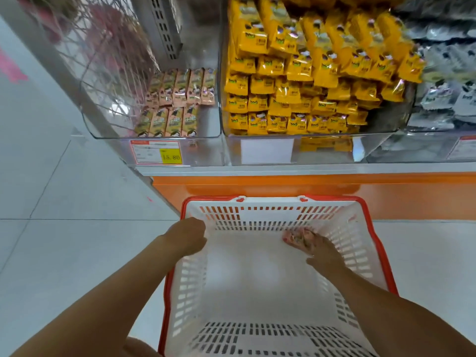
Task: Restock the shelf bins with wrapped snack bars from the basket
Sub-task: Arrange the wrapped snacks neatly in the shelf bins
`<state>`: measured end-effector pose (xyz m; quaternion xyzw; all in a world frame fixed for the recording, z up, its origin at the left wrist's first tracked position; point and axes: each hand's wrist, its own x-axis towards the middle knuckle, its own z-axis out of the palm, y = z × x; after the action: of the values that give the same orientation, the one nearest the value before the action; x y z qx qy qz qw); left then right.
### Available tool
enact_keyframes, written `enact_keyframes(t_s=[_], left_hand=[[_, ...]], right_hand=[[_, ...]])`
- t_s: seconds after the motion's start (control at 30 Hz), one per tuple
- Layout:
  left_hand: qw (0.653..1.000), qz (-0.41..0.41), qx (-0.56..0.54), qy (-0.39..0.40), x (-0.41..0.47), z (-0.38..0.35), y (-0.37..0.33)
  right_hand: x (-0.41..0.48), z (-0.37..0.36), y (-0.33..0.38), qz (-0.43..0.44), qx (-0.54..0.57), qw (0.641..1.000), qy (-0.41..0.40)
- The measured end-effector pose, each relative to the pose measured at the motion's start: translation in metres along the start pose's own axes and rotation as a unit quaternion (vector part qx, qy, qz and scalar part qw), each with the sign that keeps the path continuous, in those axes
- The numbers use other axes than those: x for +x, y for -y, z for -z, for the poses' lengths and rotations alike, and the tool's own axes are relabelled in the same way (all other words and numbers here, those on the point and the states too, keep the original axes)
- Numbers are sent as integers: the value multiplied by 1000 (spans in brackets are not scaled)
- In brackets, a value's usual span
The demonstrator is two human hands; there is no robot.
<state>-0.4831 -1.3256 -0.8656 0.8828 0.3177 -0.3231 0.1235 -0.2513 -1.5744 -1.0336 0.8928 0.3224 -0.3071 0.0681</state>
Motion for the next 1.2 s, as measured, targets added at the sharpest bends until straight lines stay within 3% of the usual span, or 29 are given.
enact_keyframes(t_s=[0.27,0.4,0.5,0.57,0.67,0.73,0.87,0.93,1.2], left_hand=[[1000,7,-3,-2,9,-3,5],[1000,7,-16,12,6,0,6],[997,10,-61,41,3,7,1],[994,10,-93,53,-2,14,-4],[983,3,-172,60,-9,21,-15],[960,18,-273,59,-16,27,-21],[882,56,-466,46,-35,41,-27],[841,36,-539,35,-48,48,-29],[729,-50,-681,-51,-107,86,-27]], right_hand=[[4,2,28,-9,-32,998,-51],[-1,-3,26,-21,166,986,-22],[-12,6,38,-60,267,961,44],[-20,13,49,-51,319,943,80],[-41,32,71,-4,384,920,74],[-62,51,89,36,424,903,68],[-102,90,118,143,444,884,7],[-123,109,128,183,444,877,-29],[-179,177,148,220,430,861,-161]])
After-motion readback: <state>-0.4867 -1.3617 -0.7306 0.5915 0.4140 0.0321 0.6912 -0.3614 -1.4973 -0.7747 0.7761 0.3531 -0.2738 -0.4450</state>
